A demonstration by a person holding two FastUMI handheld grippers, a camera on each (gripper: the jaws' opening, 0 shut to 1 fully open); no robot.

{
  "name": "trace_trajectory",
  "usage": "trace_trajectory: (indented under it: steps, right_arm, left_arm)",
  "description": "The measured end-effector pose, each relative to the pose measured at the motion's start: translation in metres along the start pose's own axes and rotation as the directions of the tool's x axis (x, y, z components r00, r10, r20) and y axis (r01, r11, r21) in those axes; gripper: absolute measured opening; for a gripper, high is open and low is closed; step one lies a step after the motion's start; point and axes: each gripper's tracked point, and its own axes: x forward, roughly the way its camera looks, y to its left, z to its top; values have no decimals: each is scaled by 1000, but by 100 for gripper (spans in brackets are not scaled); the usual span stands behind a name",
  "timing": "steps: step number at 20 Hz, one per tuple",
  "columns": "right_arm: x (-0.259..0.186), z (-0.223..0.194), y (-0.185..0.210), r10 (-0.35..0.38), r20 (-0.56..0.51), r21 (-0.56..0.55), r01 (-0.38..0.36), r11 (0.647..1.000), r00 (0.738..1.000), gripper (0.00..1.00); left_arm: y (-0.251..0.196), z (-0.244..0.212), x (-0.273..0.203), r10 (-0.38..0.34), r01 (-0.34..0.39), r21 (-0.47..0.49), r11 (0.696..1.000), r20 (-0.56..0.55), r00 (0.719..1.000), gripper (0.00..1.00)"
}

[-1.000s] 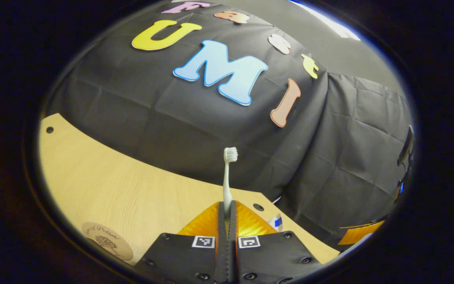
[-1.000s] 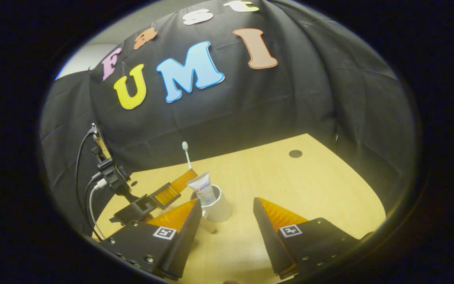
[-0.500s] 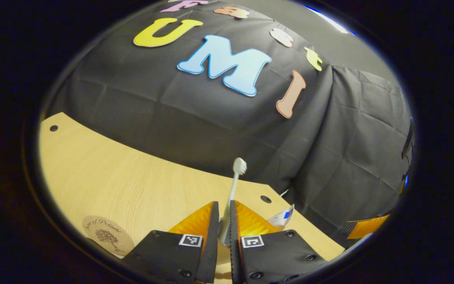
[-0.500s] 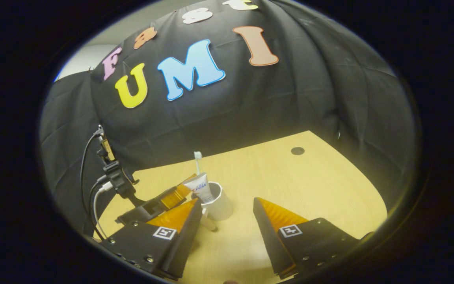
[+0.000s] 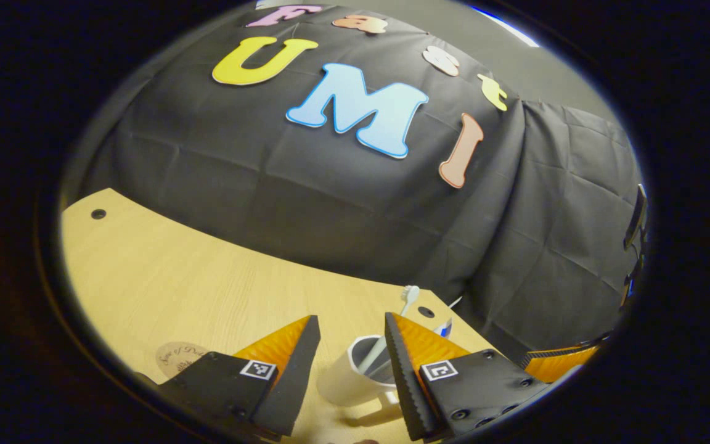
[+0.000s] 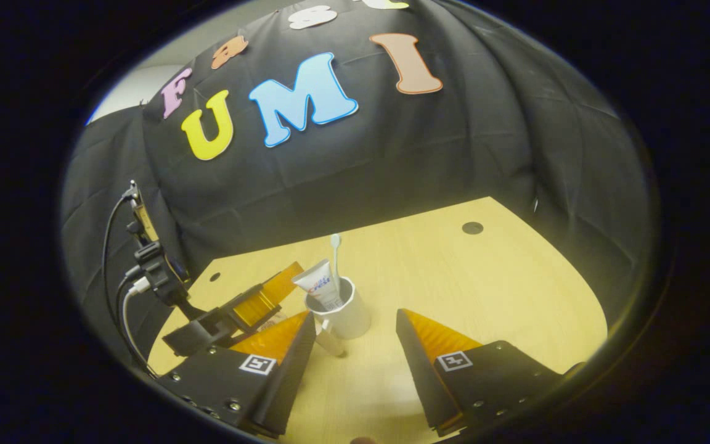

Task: Put the toothbrush and toothpaste on the desktop into the cup, then pick up the cup and place it on the coaster on the desktop.

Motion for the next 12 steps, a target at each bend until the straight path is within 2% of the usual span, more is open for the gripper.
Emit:
trace_trajectory:
  steps: [1,2,3,5,6,8,9,11,12]
  right_arm:
    - [2,-1,2,0,-7,-4,0,1000,1000,80]
    - [3,-1,4,-1,-19,-11,1,1000,1000,80]
    - [6,-3,6,-9,-33,-21,8,1000,999,80]
    - [11,-8,6,-32,-76,-45,28,999,997,80]
    - [14,-10,7,-40,-91,-56,35,998,995,80]
    - [18,-14,14,-44,-125,-67,35,997,991,80]
    - [21,-17,18,-42,-143,-67,32,997,989,80]
    - [27,-22,24,-50,-190,-62,38,997,980,80]
    - [30,-24,26,-57,-213,-57,46,997,975,80]
  left_arm:
    - [3,3,-4,18,-18,11,1000,1,1000,70]
    - [4,4,-8,25,-25,22,999,-3,1000,72]
    - [7,5,-15,36,-36,32,999,-6,999,87]
    - [7,11,-23,51,-51,50,997,-4,999,99]
    - [8,15,-27,60,-59,63,996,-3,998,94]
    - [13,19,-37,74,-73,85,994,-5,997,95]
    - [15,20,-42,83,-81,94,992,-10,997,99]
    - [22,18,-53,101,-97,112,989,-31,994,92]
    - [26,18,-58,117,-111,121,986,-42,992,92]
